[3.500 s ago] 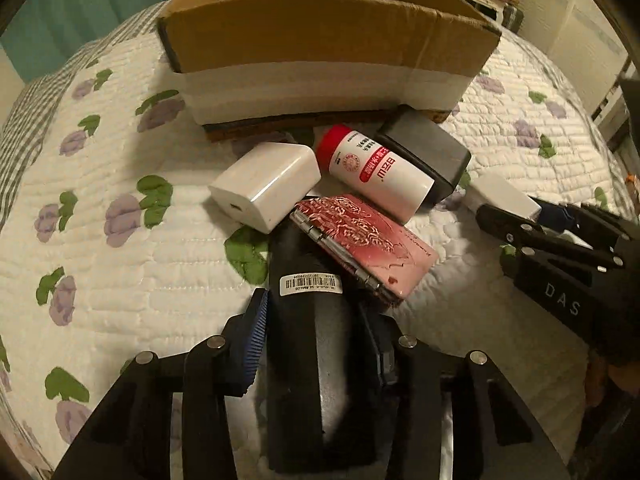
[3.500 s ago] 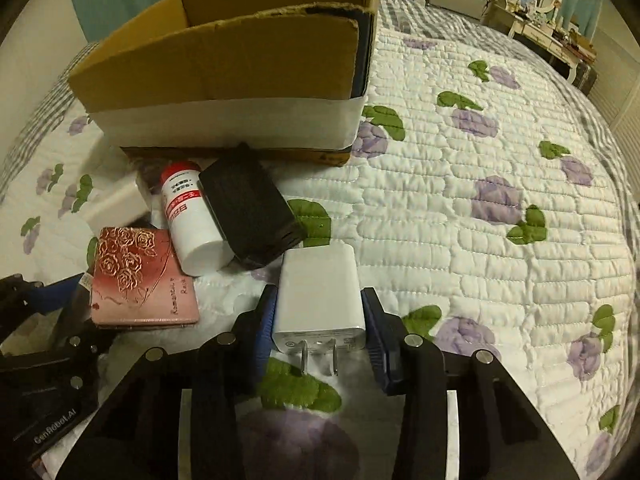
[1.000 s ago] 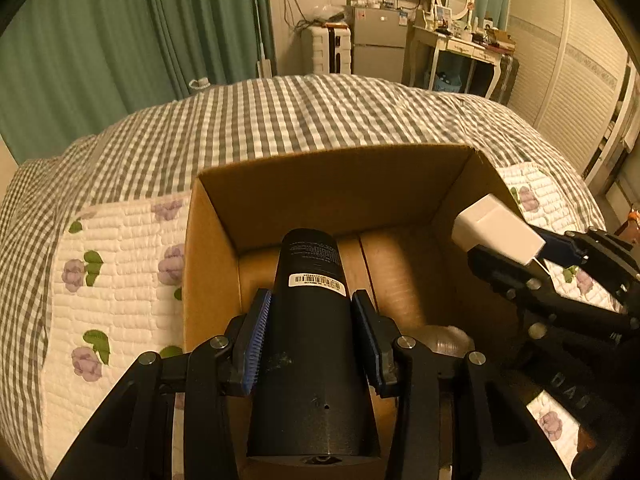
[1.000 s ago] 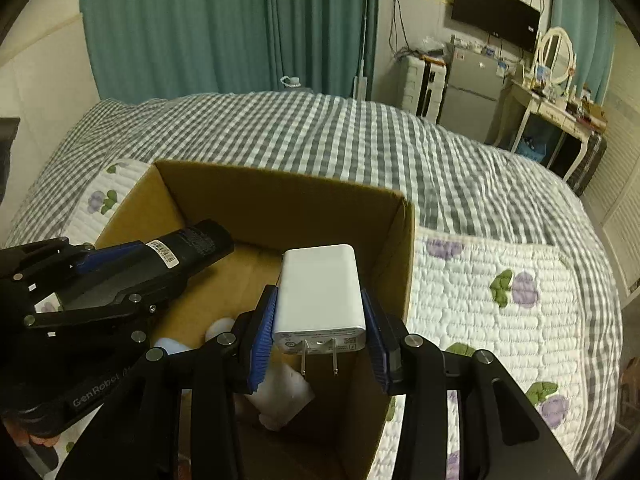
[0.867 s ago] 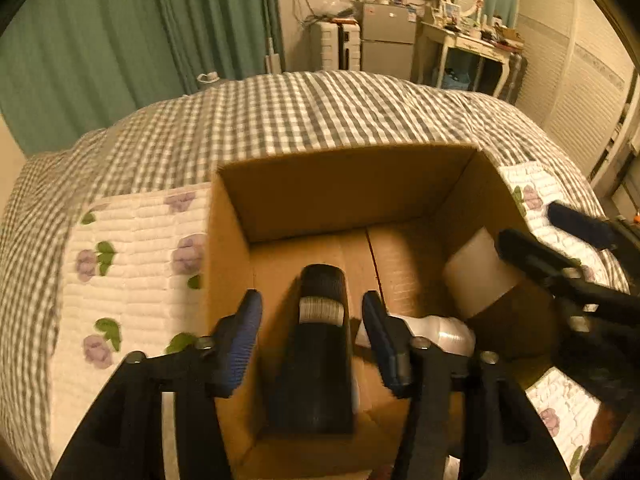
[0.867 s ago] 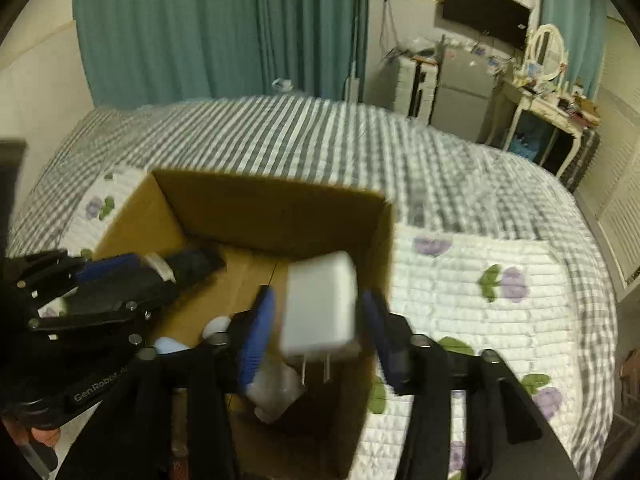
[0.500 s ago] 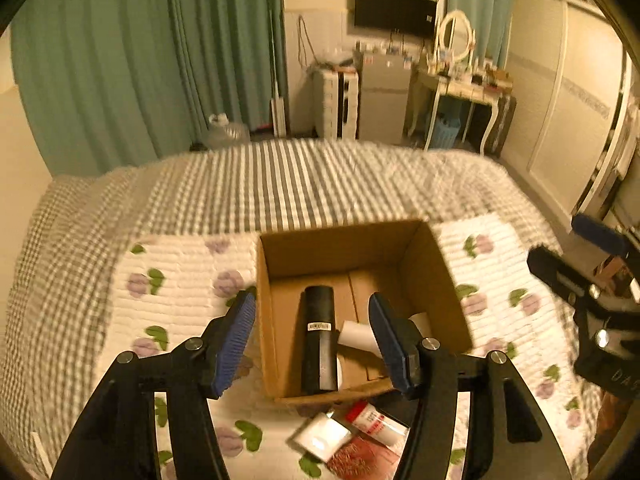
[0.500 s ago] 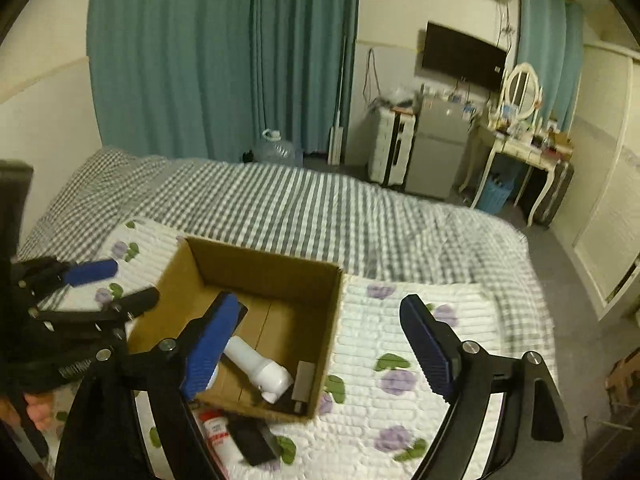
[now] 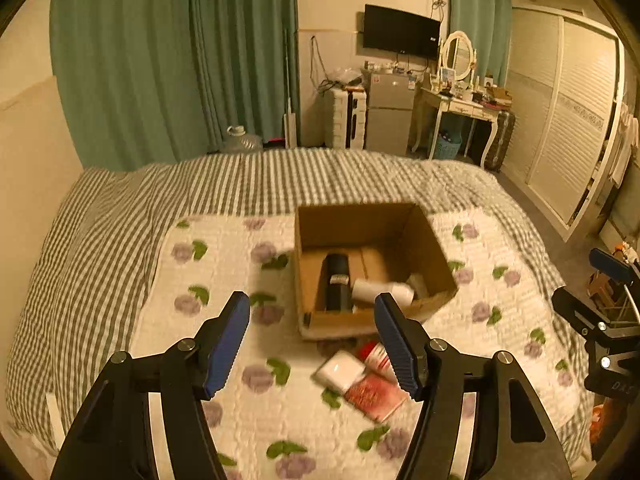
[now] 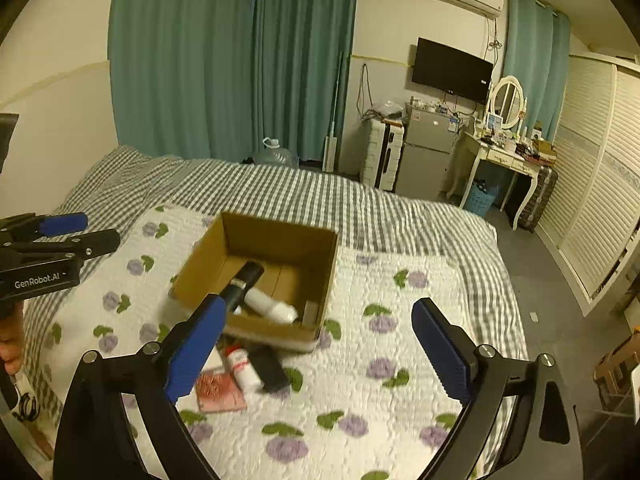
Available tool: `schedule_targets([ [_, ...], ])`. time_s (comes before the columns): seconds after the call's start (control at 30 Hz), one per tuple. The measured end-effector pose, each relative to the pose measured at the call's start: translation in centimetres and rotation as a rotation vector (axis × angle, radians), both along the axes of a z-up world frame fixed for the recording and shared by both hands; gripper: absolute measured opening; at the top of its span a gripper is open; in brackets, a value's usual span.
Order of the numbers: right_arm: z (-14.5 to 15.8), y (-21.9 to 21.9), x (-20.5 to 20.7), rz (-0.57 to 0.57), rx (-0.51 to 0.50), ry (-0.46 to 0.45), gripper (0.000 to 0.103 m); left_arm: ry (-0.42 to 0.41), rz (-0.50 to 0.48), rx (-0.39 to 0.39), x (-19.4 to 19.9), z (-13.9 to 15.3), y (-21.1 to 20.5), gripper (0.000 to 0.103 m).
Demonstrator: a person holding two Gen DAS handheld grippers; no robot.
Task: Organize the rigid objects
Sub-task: 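Move both grippers back toward the remaining items, then grasp the pink rose phone case with the right gripper while the left grasps another white charger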
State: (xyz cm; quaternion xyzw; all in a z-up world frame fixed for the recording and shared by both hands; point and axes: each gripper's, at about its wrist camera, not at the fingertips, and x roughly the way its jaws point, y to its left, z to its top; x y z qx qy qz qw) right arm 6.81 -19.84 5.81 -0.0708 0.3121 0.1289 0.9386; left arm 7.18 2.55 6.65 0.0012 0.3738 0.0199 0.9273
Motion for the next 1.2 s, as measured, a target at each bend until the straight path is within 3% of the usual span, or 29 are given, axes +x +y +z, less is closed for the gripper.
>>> schedule_targets([
  [0.27, -6.9, 2.3, -1.4, 0.021, -0.026, 0.094, 0.100, 0.080, 0.025, -0.038, -2.2, -6.9, 1.9, 0.068],
  [0.57, -14.0, 5.1, 0.2, 0.049, -0.041, 0.238, 0.100, 0.214, 0.052, -0.028, -1.3, -14.4, 2.7, 0.068],
  [0.9, -20.4, 10.4, 2.2, 0.176, -0.053, 0.419, 0.100, 0.295, 0.071, -0.030, -0.4, -18.7, 4.3, 0.068],
  [1.13, -24.7, 12.5, 5.3, 0.160, -0.020, 0.566, 0.093, 0.318, 0.056, -0.018, -0.2, -19.6, 4.8, 0.068],
  [1.2, -25.2, 12.4, 5.4, 0.156, 0.002, 0.565, 0.090, 0.324, 0.053, -0.014, -0.1, -19.8, 4.8, 0.067],
])
